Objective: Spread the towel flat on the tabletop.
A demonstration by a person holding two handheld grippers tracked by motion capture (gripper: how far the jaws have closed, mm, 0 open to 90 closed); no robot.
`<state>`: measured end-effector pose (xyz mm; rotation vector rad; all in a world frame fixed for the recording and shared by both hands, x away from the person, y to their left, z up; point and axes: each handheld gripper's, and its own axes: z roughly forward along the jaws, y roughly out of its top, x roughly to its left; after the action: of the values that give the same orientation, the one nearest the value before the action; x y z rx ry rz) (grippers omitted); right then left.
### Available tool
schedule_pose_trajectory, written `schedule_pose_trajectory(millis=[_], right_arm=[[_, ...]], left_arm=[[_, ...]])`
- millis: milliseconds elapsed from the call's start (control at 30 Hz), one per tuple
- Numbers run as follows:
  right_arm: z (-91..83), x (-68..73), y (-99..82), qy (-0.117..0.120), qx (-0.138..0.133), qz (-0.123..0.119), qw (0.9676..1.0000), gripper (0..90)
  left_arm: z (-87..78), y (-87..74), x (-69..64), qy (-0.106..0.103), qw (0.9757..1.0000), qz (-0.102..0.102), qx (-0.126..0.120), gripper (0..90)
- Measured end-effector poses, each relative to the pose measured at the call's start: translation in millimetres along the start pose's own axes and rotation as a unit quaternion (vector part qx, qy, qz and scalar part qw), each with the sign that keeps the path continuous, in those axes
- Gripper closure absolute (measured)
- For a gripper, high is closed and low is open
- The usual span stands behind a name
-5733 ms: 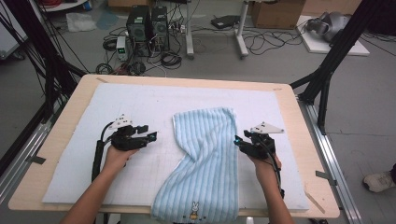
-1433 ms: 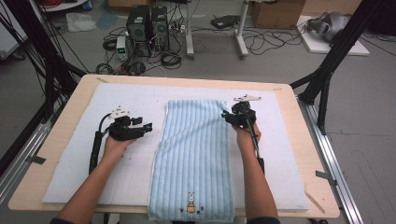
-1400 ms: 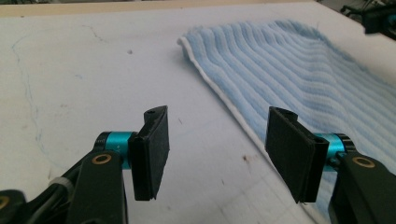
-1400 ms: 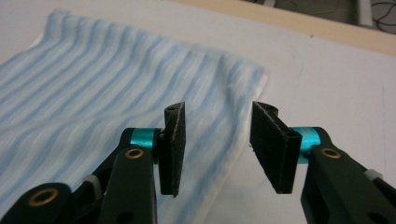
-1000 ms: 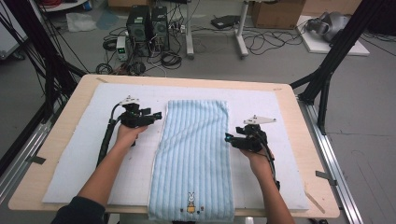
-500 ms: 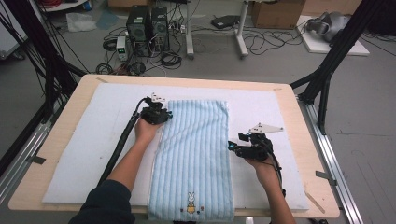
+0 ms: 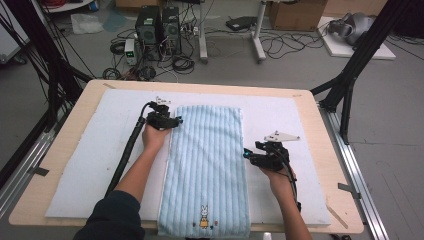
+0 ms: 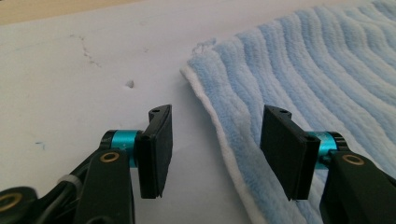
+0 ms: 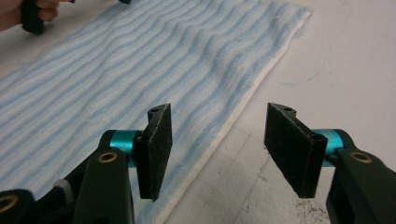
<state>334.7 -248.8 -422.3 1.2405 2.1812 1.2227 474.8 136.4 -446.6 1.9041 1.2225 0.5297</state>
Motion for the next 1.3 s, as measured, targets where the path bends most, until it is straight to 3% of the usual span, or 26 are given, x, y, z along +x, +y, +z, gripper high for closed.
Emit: schedule_pose_trajectory(millis=[100, 200, 300, 400, 500, 600, 667, 700, 767, 833, 933, 1000, 1067, 1100, 1300], right_arm=[[6.6, 0.0, 1.5, -0.015, 0.0, 0.004, 0.9999, 52.3], [17.5, 0.6, 3.6, -0.028, 0.009, 0.011, 0.9995, 64.0], [30.4, 0.3, 6.0, -0.038, 0.024, 0.016, 0.9989, 66.3], [45.9, -0.3, 8.8, -0.049, 0.046, 0.008, 0.9977, 66.5], [57.0, -3.5, 8.9, -0.06, 0.056, 0.024, 0.9963, 69.1], [58.8, -5.1, 9.5, -0.06, 0.053, 0.023, 0.9965, 81.1], [59.5, -4.4, 10.3, -0.057, 0.055, 0.016, 0.9967, 86.0], [60.0, -3.8, 11.0, -0.057, 0.056, 0.012, 0.9967, 87.0], [61.6, -3.2, 12.2, -0.066, 0.056, 0.005, 0.9962, 87.6], [63.7, -4.8, 13.8, -0.072, 0.055, 0.009, 0.9958, 87.7], [67.0, -7.4, 16.3, -0.082, 0.054, 0.012, 0.9951, 87.7], [69.2, -8.3, 17.2, -0.082, 0.049, 0.02, 0.9952, 87.6], [68.5, -8.5, 16.9, -0.081, 0.048, 0.024, 0.9953, 84.3], [67.0, -8.6, 16.8, -0.078, 0.046, 0.024, 0.9956, 80.8], [44.8, -4.0, 16.1, -0.052, 0.012, 0.022, 0.9983, 66.5]], left_arm=[[-9.9, 0.7, 3.6, -0.01, 0.9999, -0.001, -0.002, 37.9], [-22.6, -3.4, 5.1, -0.027, 0.9992, -0.01, -0.027, 38.0], [-31.6, -10.1, 6.4, -0.042, 0.9984, -0.009, -0.036, 39.1], [-33.4, -14.1, 6.1, -0.063, 0.9977, -0.014, -0.022, 44.4], [-31.2, -17.3, -1.0, -0.08, 0.9968, -0.003, -0.006, 55.1], [-24.6, -21.9, -12.4, -0.089, 0.9953, 0.03, 0.025, 64.4], [-25.0, -24.6, -19.7, -0.063, 0.9957, 0.068, 0.012, 74.1], [-24.5, -25.2, -22.5, -0.063, 0.9956, 0.069, 0.012, 85.4], [-23.4, -24.0, -24.4, -0.045, 0.9963, 0.073, 0.009, 86.8], [-21.2, -23.1, -22.8, -0.032, 0.9978, 0.058, 0.004, 87.2], [-18.8, -21.3, -18.4, -0.031, 0.9989, 0.034, 0.002, 87.1], [-19.6, -21.5, -14.8, -0.034, 0.9993, 0.017, -0.002, 83.6], [-22.4, -21.8, -10.4, -0.04, 0.9992, -0.001, -0.005, 57.1], [-25.1, -22.7, -7.9, -0.044, 0.999, -0.004, -0.007, 50.7], [-55.0, -33.4, -1.7, -0.082, 0.9956, -0.015, -0.043, 39.9]])
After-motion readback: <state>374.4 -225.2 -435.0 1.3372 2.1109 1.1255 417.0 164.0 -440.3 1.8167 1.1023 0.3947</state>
